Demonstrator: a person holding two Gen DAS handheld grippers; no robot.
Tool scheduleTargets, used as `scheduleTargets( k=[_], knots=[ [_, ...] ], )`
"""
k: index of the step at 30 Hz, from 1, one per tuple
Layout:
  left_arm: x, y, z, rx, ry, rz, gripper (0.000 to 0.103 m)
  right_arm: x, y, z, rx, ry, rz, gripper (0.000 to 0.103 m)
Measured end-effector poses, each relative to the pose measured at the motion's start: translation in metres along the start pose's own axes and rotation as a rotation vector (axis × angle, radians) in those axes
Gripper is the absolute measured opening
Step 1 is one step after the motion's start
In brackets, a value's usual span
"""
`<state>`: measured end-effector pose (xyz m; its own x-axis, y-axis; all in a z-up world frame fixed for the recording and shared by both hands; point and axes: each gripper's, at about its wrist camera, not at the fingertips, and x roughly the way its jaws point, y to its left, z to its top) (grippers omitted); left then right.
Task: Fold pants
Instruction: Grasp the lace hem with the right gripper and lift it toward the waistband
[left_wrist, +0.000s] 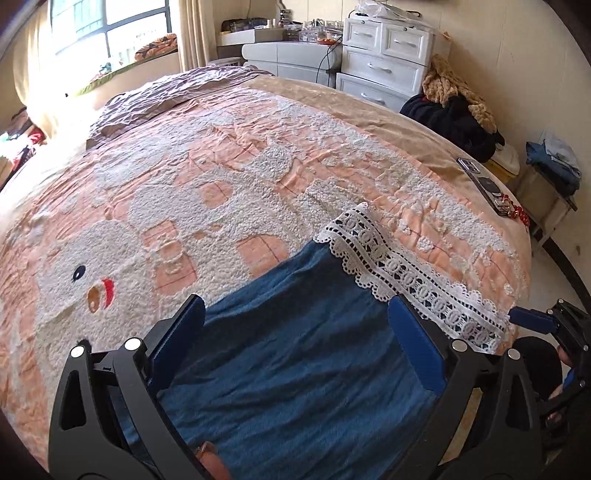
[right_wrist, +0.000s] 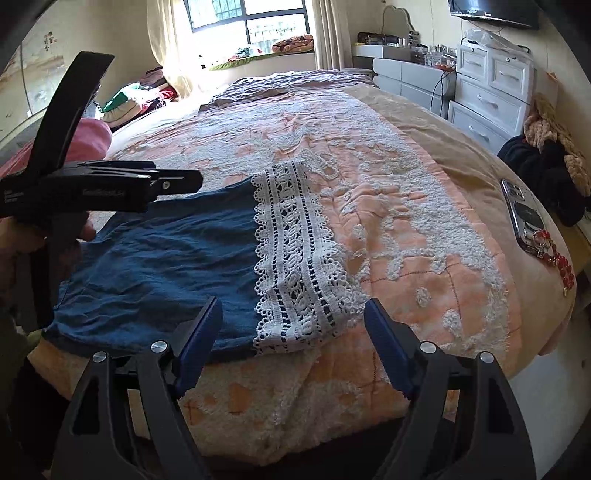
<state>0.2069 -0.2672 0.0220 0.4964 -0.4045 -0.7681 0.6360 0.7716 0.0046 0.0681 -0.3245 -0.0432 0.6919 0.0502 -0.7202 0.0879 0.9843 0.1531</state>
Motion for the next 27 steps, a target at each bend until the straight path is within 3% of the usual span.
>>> scheduleTargets(
  k=[7,22,25,26,27],
  knots=[
    [0.037,-0.007,0.018,0.052,0.026,0.004,0.093,0.019,-0.011,-0.007,0.09,0.068,0.056,0.078],
    [0.077,-0.026,0.028,0.15,0.046,-0.026,0.093,0.025,-0.02,-0.008,0.17,0.064,0.099,0.074],
    [0.082,-0.029,0.028,0.166,0.047,-0.046,0.093,0.026,-0.02,-0.008,0.178,0.061,0.089,0.063],
    [0.084,-0.03,0.028,0.17,0.05,-0.053,0.093,0.025,-0.021,-0.009,0.182,0.056,0.085,0.053],
    [0.087,-0.032,0.028,0.176,0.054,-0.062,0.092,0.024,-0.022,-0.009,0.189,0.053,0.089,0.05]
  ],
)
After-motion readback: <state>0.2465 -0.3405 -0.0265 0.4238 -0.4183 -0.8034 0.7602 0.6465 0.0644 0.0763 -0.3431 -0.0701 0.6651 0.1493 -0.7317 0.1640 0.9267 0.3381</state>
